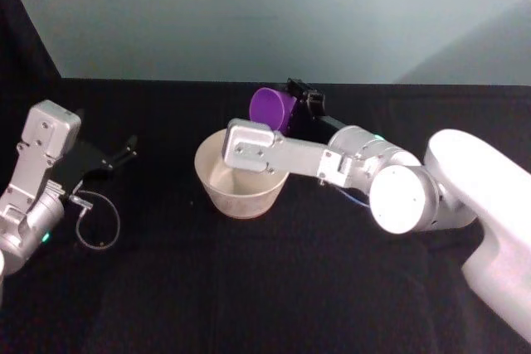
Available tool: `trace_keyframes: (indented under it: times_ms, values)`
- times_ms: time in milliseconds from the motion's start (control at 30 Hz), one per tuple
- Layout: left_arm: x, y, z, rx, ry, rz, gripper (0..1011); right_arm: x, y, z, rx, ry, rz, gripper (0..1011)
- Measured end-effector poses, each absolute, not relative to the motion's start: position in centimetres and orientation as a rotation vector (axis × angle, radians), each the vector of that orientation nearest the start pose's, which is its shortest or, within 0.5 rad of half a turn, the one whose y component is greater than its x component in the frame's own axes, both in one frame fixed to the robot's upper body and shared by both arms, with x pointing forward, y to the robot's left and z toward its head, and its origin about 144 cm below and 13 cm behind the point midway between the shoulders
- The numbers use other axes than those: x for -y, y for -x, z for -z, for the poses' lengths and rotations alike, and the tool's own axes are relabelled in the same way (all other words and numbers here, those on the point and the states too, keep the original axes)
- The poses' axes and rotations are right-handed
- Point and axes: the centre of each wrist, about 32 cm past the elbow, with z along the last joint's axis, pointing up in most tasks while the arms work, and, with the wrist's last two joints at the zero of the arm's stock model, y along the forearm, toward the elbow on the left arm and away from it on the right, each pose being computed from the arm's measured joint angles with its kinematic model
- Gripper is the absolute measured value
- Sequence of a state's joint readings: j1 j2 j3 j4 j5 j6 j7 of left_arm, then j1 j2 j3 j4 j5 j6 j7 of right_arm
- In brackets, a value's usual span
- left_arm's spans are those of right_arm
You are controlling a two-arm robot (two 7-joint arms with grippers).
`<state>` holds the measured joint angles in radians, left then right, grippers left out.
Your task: Pick up the cup and pour the mung beans from the cup into the bowl.
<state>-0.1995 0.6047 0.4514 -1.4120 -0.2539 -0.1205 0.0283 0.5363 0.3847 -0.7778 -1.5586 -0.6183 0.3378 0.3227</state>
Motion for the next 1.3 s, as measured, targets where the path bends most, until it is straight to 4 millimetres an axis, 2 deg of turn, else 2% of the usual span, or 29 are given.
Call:
trace_keyframes:
  times_ms: [567,1300]
  values:
    - [-31.0,-48.9,-114.0,0.285,-0.304,-1.248,1000,9.9,-51.8,-124.1,1.164,1.034,0.659,718]
    - [-31.0,-48.9,-114.0,0.285,-0.304,-1.248,1000,8.9,-51.5,-123.6,1.272,1.121,0.595,718]
